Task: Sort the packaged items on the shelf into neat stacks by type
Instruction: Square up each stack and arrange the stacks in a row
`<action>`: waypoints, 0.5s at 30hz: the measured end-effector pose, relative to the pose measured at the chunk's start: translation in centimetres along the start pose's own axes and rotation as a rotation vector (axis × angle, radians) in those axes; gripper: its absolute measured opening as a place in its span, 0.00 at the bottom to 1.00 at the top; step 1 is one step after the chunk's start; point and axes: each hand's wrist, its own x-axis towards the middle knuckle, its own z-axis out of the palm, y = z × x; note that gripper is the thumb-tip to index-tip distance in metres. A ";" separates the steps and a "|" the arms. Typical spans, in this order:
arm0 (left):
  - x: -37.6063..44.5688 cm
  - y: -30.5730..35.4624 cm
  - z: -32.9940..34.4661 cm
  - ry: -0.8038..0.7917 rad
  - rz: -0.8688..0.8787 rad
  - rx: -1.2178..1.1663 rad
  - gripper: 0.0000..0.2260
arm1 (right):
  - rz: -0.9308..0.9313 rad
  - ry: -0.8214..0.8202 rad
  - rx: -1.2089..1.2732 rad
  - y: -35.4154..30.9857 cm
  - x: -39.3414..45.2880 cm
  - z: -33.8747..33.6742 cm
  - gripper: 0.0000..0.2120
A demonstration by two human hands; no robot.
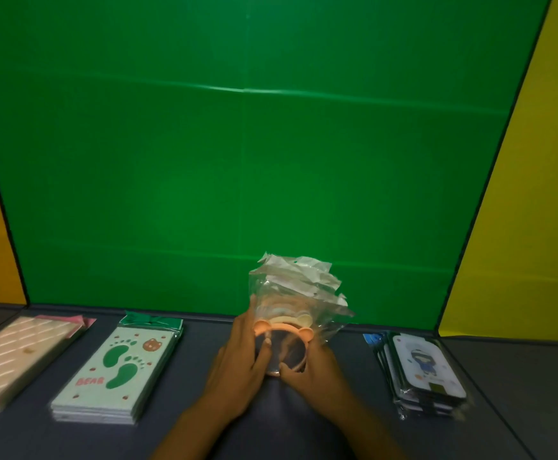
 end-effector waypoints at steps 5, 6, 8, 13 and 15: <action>-0.3 -0.4 -0.4 -0.037 0.025 -0.089 0.22 | 0.050 -0.001 0.015 -0.1 1.2 -0.5 0.22; -0.2 -0.5 -0.4 -0.041 0.020 -0.136 0.22 | 0.053 0.011 0.044 0.0 1.2 -0.5 0.22; 0.0 -0.7 -0.3 -0.039 -0.021 -0.214 0.22 | 0.050 0.044 0.084 -0.4 1.2 -0.3 0.28; 0.3 -0.8 -0.1 -0.075 -0.065 -0.266 0.25 | 0.019 0.043 0.104 -1.3 1.2 0.2 0.28; 0.3 -0.8 0.0 -0.090 -0.070 -0.251 0.28 | 0.034 0.043 0.155 -1.6 0.8 0.5 0.28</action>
